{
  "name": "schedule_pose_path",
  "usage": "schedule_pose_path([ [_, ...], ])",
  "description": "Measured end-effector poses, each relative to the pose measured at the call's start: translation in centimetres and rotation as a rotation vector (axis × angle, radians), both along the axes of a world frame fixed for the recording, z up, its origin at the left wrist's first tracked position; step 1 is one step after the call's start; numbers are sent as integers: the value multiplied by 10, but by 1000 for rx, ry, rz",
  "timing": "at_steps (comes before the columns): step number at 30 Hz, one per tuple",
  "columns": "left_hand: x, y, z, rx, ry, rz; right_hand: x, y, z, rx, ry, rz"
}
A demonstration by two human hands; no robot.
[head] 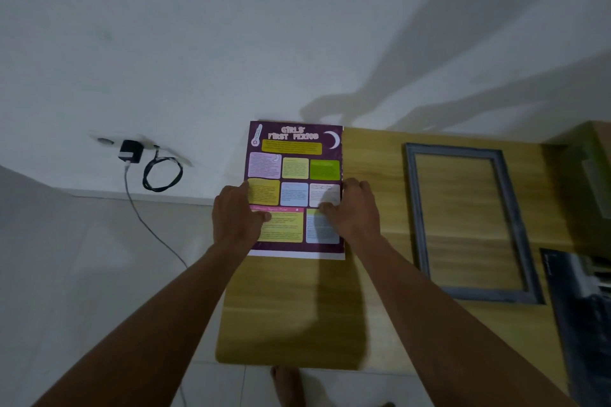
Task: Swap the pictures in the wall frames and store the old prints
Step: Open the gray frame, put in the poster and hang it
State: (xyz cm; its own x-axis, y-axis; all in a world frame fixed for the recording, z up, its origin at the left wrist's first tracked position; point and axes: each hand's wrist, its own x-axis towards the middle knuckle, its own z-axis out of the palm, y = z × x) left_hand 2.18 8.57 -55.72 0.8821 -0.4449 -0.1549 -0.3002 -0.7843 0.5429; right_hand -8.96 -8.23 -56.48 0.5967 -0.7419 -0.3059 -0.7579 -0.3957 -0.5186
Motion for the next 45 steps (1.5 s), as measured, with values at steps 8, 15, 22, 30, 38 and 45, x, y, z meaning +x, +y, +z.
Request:
schedule_pose_path([
  [8, 2, 0, 13, -85, 51, 84, 5, 1, -2, 20, 15, 3],
  [15, 7, -1, 15, -191, 91, 102, 7, 2, -2, 44, -26, -31],
  [22, 2, 1, 13, -152, -38, 72, 7, 3, -3, 66, -49, -58],
  [30, 1, 2, 9, -126, -207, 46, 6, 5, -1, 88, -51, -65],
  [38, 14, 2, 21, -372, 77, 13, 5, 4, 2, 78, -172, -141],
  [45, 14, 4, 46, -542, 281, 36, 2, -2, 45, 155, -367, -299],
])
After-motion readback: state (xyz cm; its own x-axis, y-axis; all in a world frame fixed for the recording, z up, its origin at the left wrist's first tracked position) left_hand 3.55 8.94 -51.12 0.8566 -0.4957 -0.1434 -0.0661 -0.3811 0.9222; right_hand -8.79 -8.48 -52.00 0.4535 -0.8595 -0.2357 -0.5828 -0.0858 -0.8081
